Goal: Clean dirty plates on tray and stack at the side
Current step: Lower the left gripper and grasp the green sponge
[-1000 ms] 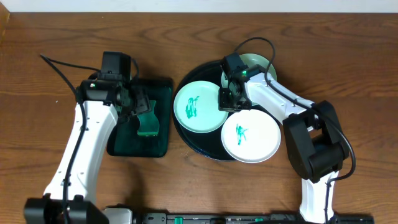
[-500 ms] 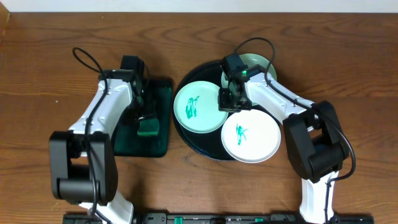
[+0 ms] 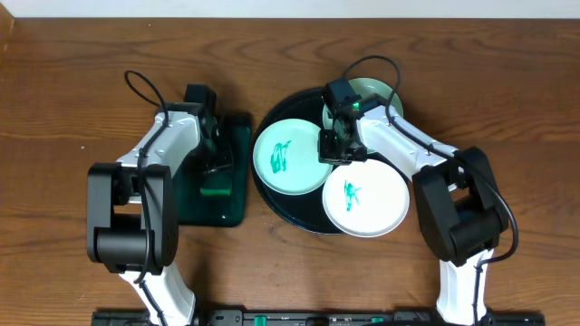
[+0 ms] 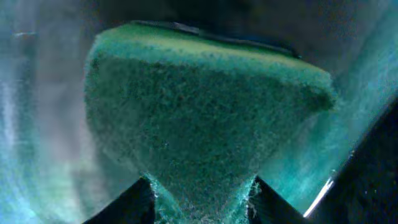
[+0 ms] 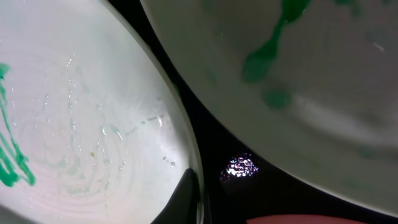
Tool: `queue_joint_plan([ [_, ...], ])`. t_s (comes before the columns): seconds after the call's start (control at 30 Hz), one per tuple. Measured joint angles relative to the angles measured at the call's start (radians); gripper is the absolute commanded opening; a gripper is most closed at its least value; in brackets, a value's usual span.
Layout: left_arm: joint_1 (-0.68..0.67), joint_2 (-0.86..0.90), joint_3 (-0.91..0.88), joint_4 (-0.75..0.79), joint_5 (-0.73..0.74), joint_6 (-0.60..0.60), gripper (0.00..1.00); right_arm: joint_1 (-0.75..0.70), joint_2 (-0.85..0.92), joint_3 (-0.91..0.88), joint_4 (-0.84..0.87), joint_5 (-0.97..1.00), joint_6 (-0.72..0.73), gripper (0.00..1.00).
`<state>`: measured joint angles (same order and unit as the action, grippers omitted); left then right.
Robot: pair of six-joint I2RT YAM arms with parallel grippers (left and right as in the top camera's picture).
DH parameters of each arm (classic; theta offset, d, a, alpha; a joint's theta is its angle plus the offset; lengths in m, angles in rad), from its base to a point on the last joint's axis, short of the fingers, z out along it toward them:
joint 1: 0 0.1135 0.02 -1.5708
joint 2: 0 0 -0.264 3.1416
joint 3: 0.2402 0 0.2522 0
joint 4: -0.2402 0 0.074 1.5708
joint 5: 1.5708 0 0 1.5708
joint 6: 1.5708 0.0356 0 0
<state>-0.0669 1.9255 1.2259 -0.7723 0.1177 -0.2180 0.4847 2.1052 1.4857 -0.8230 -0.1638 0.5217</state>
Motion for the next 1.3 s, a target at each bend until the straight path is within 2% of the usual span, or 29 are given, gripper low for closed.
queue_joint_plan([
  [0.1, 0.0, 0.0, 0.0, 0.034, 0.0, 0.004, 0.49, 0.0, 0.0, 0.0, -0.005, -0.002, -0.003, 0.01],
  [0.13, 0.0, 0.0, 0.0, 0.037, 0.0, 0.003, 0.54, 0.0, 0.0, 0.0, -0.006, -0.002, -0.004, 0.01],
  [0.17, 0.0, 0.0, 0.0, 0.037, 0.0, 0.007, 0.64, 0.0, 0.0, 0.0, -0.007, -0.003, -0.006, 0.01],
  [0.23, 0.0, 0.0, 0.0, 0.039, 0.0, 0.005, 0.67, 0.0, 0.0, 0.0, -0.008, -0.003, -0.006, 0.01],
  [0.37, 0.0, 0.001, 0.0, 0.039, 0.0, 0.01, 0.66, 0.0, 0.0, 0.001, -0.009, -0.004, -0.006, 0.01],
  [0.43, 0.0, 0.001, 0.0, 0.038, 0.003, 0.01, 0.58, 0.0, 0.0, 0.001, -0.009, -0.004, -0.006, 0.01],
  [0.63, 0.0, -0.017, 0.0, 0.027, 0.004, 0.01, 0.57, 0.0, 0.0, 0.001, -0.01, -0.004, -0.007, 0.01],
  [0.73, 0.0, -0.061, 0.0, 0.022, 0.004, 0.01, 0.59, 0.0, 0.0, 0.001, -0.01, -0.004, -0.007, 0.01],
  [0.77, 0.0, -0.078, 0.0, 0.021, 0.004, 0.01, 0.66, 0.0, 0.0, 0.001, -0.01, -0.004, -0.007, 0.01],
  [0.83, 0.0, -0.107, 0.0, 0.018, 0.005, 0.011, 0.72, 0.0, 0.0, 0.001, -0.01, -0.004, -0.007, 0.01],
  [0.9, 0.0, -0.119, 0.0, 0.008, 0.007, 0.008, 0.72, 0.0, 0.0, 0.001, -0.01, -0.004, -0.006, 0.01],
  [1.1, 0.0, -0.119, 0.0, 0.001, 0.008, 0.013, 0.61, 0.0, 0.0, 0.001, -0.009, -0.005, -0.006, 0.01],
  [1.3, 0.0, -0.119, 0.0, 0.022, 0.008, 0.012, 0.57, 0.0, 0.0, 0.001, -0.009, -0.005, -0.006, 0.01],
])
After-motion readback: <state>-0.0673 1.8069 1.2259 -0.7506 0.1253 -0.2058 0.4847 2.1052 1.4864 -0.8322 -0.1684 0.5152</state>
